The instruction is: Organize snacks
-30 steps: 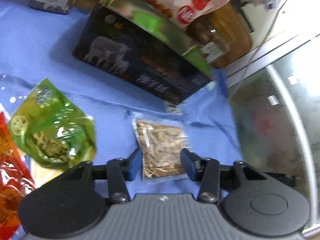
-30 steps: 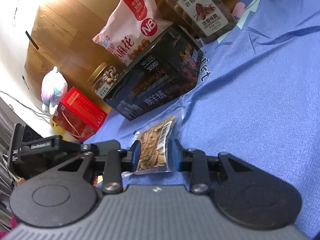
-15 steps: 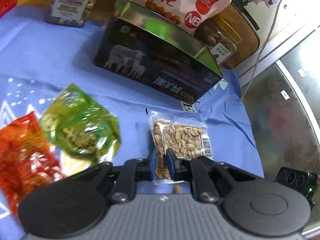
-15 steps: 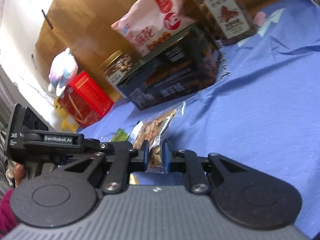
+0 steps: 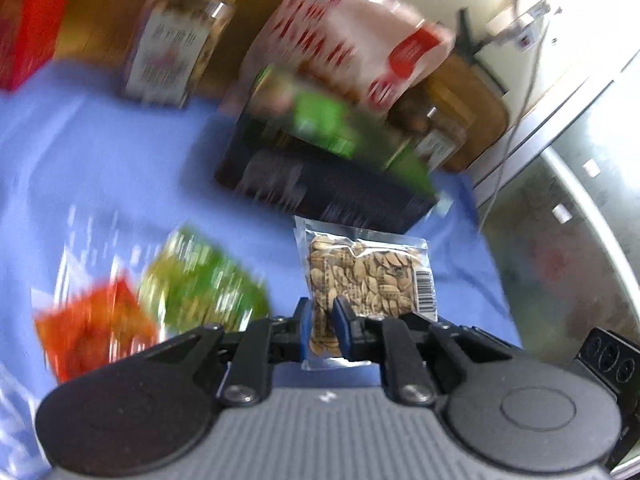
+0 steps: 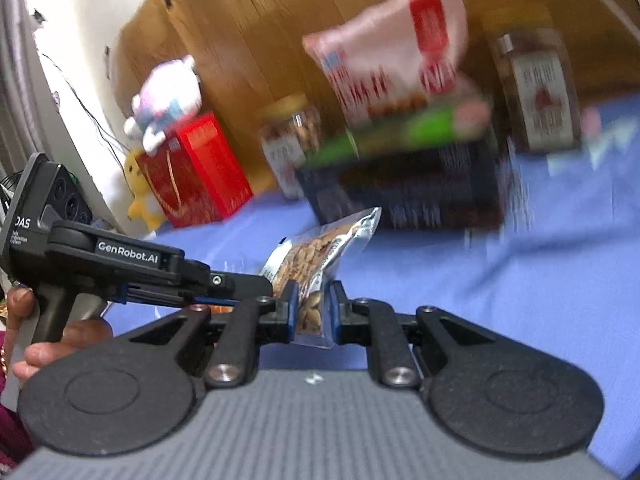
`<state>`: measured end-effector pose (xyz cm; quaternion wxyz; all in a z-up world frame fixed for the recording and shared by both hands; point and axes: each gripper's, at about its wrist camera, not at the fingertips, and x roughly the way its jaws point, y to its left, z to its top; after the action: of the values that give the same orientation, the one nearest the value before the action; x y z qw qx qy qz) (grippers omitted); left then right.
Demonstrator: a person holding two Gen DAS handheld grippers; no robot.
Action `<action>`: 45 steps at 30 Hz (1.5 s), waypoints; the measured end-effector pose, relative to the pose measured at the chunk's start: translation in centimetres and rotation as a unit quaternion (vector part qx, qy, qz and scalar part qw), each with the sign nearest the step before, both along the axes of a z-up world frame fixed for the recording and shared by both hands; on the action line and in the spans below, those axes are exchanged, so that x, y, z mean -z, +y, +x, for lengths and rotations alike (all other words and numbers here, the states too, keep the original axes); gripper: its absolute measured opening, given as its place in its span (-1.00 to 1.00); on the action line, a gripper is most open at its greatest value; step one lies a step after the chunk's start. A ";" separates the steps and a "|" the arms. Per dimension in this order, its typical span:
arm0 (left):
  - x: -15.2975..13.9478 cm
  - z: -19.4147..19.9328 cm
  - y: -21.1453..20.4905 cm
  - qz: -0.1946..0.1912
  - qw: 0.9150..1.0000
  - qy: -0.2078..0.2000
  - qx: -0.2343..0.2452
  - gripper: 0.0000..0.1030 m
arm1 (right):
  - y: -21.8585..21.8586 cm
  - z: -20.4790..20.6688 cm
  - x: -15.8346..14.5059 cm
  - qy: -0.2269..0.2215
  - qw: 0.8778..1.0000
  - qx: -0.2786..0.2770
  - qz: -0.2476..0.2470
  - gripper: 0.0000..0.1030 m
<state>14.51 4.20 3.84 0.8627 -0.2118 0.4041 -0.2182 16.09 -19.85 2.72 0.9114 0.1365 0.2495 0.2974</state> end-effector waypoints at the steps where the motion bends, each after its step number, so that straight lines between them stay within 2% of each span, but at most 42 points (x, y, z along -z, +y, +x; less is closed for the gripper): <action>1: -0.9 0.6 -0.2 0.002 1.000 -0.012 0.001 -0.74 | 0.0 0.4 -0.9 -0.015 1.000 0.004 -0.001 -0.64; 4: -3.5 3.0 -1.4 0.016 0.998 -0.053 0.001 -0.73 | -0.2 2.1 -3.0 -0.056 0.998 0.020 -0.007 -0.64; 7: -4.6 6.0 -3.1 0.026 0.997 -0.072 -0.004 -0.73 | -0.6 4.6 -4.1 -0.085 0.995 0.042 -0.015 -0.64; 13: -3.4 11.6 -5.7 0.035 0.997 -0.063 -0.001 -0.73 | -1.7 9.4 -3.0 -0.095 0.990 0.090 -0.042 -0.61; 15: -3.0 12.6 -6.5 0.043 0.997 -0.065 0.000 -0.71 | -1.6 10.0 -2.5 -0.104 0.987 0.109 -0.056 -0.51; 16: -2.7 13.2 -7.0 0.050 0.997 -0.059 0.000 -0.71 | -1.6 10.3 -2.2 -0.109 0.984 0.122 -0.070 -0.35; 17: -2.4 13.5 -7.2 0.053 0.997 -0.057 0.002 -0.69 | -1.3 10.3 -2.1 -0.118 0.980 0.137 -0.088 -0.21; 19: -1.8 13.8 -7.7 0.062 0.996 -0.056 0.005 -0.69 | -0.7 10.0 -1.4 -0.146 0.967 0.165 -0.131 -0.16; 22: -1.4 13.5 -7.9 0.066 0.996 -0.054 0.010 -0.64 | -0.5 9.6 -0.6 -0.167 0.955 0.187 -0.157 0.10; 26: -2.4 11.6 -6.6 0.052 0.996 -0.067 0.017 -0.64 | -0.7 8.4 -1.0 -0.186 0.952 0.192 -0.151 0.11; 29: -3.7 9.2 -4.5 0.040 0.995 -0.088 0.012 -0.53 | -0.6 7.1 -1.4 -0.197 0.951 0.189 -0.148 0.11; 32: -4.6 6.3 -1.5 0.029 0.994 -0.102 -0.004 -0.52 | -0.4 5.7 -1.4 -0.187 0.957 0.178 -0.135 0.11; 36: -4.0 2.5 3.2 0.048 0.993 -0.099 -0.048 -0.51 | 0.3 3.8 -1.0 -0.147 0.975 0.125 -0.106 0.11; 40: -1.7 -0.1 6.9 0.066 0.993 -0.057 -0.076 -0.51 | 2.2 3.1 0.3 -0.061 0.994 0.025 -0.082 0.11; 45: 0.5 -1.9 9.1 0.053 0.995 -0.024 -0.081 -0.51 | 5.4 3.7 2.0 0.033 0.994 -0.064 -0.080 0.11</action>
<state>12.56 13.28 3.36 0.8969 -0.1922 0.3761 -0.1310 19.78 -14.45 0.68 0.8898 0.0569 0.3104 0.3295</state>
